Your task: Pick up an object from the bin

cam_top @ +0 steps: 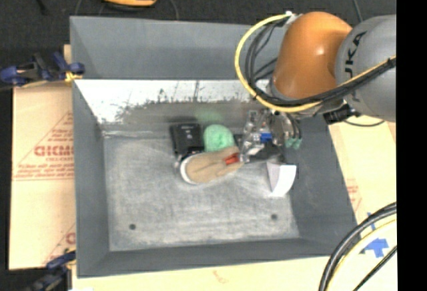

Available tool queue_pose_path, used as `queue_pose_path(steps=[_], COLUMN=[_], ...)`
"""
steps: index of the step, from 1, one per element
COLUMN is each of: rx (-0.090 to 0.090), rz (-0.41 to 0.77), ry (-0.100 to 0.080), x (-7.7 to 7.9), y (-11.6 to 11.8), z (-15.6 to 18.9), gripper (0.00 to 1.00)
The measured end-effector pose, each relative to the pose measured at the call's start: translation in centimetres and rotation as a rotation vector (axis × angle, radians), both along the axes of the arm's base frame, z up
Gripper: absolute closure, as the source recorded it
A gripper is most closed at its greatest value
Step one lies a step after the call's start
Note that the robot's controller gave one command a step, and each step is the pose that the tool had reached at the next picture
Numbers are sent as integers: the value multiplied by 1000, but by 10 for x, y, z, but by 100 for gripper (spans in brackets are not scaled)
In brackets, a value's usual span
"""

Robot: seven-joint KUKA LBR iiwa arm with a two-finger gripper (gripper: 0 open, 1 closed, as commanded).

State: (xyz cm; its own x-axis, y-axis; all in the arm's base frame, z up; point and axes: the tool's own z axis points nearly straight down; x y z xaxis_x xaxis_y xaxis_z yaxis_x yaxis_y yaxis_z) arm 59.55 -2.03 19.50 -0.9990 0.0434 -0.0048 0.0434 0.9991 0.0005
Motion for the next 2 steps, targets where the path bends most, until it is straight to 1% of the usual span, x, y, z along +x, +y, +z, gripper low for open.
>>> queue_pose_path(steps=[1,2], rx=[0,-2], rz=[0,40], ry=[0,5], x=[0,3], y=[0,6], z=[0,54], gripper=[100,100])
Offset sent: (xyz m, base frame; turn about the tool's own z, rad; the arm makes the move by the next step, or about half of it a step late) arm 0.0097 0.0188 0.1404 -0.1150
